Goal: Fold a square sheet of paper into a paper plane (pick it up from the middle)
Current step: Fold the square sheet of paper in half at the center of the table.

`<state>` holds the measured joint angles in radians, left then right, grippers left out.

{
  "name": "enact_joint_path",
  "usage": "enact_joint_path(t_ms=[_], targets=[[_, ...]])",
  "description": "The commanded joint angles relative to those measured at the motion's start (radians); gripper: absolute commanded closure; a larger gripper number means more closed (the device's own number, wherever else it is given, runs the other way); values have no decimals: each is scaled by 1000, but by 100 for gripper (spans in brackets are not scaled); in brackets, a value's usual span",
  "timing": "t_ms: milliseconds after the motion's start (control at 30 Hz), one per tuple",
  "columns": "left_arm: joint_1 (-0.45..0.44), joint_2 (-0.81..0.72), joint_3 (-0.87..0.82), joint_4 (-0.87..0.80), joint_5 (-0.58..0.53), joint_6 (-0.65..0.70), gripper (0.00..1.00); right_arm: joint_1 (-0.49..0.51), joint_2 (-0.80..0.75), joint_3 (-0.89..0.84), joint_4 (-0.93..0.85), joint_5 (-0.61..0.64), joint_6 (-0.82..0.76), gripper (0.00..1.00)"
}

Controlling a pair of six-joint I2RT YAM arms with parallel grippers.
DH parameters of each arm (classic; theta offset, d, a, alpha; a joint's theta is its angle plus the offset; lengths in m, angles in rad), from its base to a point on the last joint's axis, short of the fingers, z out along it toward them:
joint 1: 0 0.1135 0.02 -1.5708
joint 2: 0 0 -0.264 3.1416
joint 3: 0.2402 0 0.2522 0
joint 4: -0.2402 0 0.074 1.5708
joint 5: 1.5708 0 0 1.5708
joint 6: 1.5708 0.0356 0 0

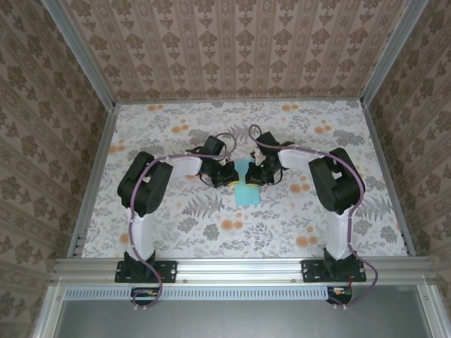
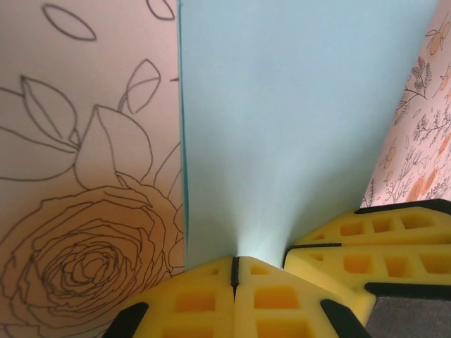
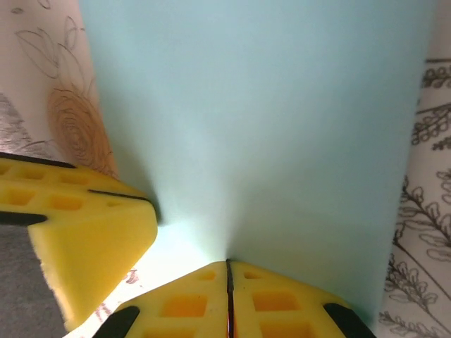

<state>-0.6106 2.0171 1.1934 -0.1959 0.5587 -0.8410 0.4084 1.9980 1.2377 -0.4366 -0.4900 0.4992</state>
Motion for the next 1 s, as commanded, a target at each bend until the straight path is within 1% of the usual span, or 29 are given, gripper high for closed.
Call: enact_joint_path(t_ms=[0, 67, 167, 300, 367, 500, 633, 733, 867, 967], targets=[[11, 109, -79, -195, -128, 19, 100, -48, -8, -87, 23, 5, -33, 91], [14, 100, -105, -158, -128, 26, 100, -71, -28, -131, 45, 7, -32, 91], [19, 100, -114, -159, -142, 52, 100, -111, -57, -185, 70, 5, -37, 91], [24, 102, -118, -166, -149, 67, 100, -158, -98, -188, 66, -6, -40, 91], [25, 100, -117, -166, -150, 69, 100, -162, -129, -176, 81, -16, -30, 91], [25, 101, -109, -170, -149, 72, 100, -133, -156, -144, 149, -86, 19, 91], [23, 103, -105, -174, -148, 70, 100, -72, -92, -91, 173, -108, 37, 91], [23, 102, -104, -180, -151, 68, 100, -50, -34, -66, 196, -122, 46, 92], [23, 103, -107, -188, -153, 62, 100, -59, 3, -56, 200, -93, 47, 93], [23, 104, -112, -190, -154, 57, 100, -92, 6, -75, 200, -36, 53, 93]])
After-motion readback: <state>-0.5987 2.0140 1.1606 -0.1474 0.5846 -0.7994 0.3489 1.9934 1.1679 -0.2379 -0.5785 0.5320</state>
